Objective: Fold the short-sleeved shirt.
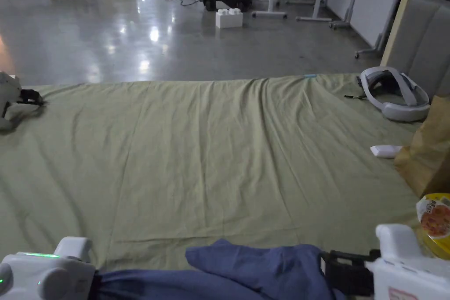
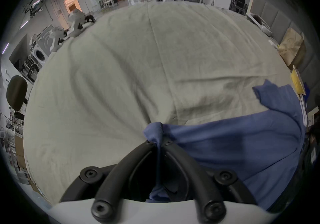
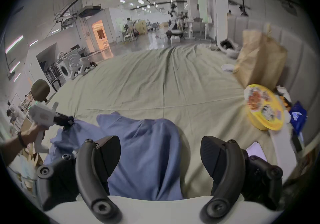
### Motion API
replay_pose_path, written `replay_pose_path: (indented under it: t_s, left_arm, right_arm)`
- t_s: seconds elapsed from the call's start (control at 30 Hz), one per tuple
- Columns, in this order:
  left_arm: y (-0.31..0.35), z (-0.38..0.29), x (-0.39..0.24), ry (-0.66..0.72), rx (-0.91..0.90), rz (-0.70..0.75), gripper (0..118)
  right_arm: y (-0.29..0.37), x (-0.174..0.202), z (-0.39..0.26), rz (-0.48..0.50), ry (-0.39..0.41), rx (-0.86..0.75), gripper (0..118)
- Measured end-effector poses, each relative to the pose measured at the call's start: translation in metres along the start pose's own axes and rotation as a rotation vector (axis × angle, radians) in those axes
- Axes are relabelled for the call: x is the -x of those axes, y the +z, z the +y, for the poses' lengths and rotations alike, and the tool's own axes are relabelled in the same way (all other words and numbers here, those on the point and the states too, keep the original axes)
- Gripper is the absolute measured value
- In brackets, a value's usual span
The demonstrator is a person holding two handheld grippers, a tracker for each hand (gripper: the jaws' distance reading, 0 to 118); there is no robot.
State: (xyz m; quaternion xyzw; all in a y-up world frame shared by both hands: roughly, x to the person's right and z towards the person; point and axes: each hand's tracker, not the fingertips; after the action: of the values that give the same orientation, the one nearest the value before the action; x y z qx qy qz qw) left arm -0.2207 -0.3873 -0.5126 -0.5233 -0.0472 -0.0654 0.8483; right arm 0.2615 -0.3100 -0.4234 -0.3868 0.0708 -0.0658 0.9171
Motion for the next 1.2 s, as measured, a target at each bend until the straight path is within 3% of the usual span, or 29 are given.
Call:
replay_pose_path:
  t_s: [0.13, 0.23, 0.33, 0.37, 0.4, 0.43, 0.57, 0.77, 0.93, 1.0, 1.07, 1.2]
  left_arm:
    - [-0.009, 0.008, 0.005, 0.063, 0.018, -0.004, 5]
    - [-0.007, 0.009, 0.004, 0.013, 0.025, -0.004, 5]
    - [-0.007, 0.007, 0.004, 0.015, 0.012, -0.003, 5]
    - [-0.008, 0.004, 0.002, 0.002, 0.003, 0.002, 6]
    - [-0.008, 0.003, 0.001, -0.012, -0.002, 0.006, 5]
    - [-0.007, 0.003, 0.001, -0.02, -0.01, 0.026, 5]
    - [0.015, -0.004, 0.013, 0.079, -0.01, -0.037, 5]
    - [0.129, -0.032, 0.049, 0.225, -0.293, -0.216, 5]
    - [0.233, -0.054, 0.071, 0.226, -0.482, -0.23, 5]
    - [0.257, -0.059, 0.076, 0.226, -0.474, -0.249, 5]
    - [0.281, -0.066, 0.065, 0.195, -0.523, -0.2, 5]
    - [0.322, -0.077, 0.068, 0.214, -0.626, -0.185, 5]
  right_arm:
    - [-0.089, -0.026, 0.035, -0.053, -0.066, 0.189, 98]
    - [-0.124, -0.029, 0.04, -0.143, -0.002, 0.281, 89]
    - [-0.129, -0.012, 0.024, -0.119, 0.059, 0.345, 37]
    - [-0.124, -0.004, 0.021, -0.159, 0.134, 0.293, 35]
    - [-0.122, -0.002, 0.021, -0.135, 0.132, 0.297, 27]
    - [-0.123, -0.003, 0.021, -0.098, 0.079, 0.324, 5]
    - [-0.1, -0.005, 0.019, -0.083, 0.01, 0.258, 5]
    - [-0.011, -0.008, 0.035, 0.022, -0.086, 0.025, 5]
    - [0.065, -0.001, 0.051, 0.021, -0.057, -0.135, 5]
    - [0.078, -0.002, 0.052, 0.09, -0.069, -0.122, 5]
    - [0.091, 0.007, 0.048, 0.012, -0.042, -0.161, 5]
    - [0.126, 0.018, 0.055, 0.058, -0.056, -0.264, 5]
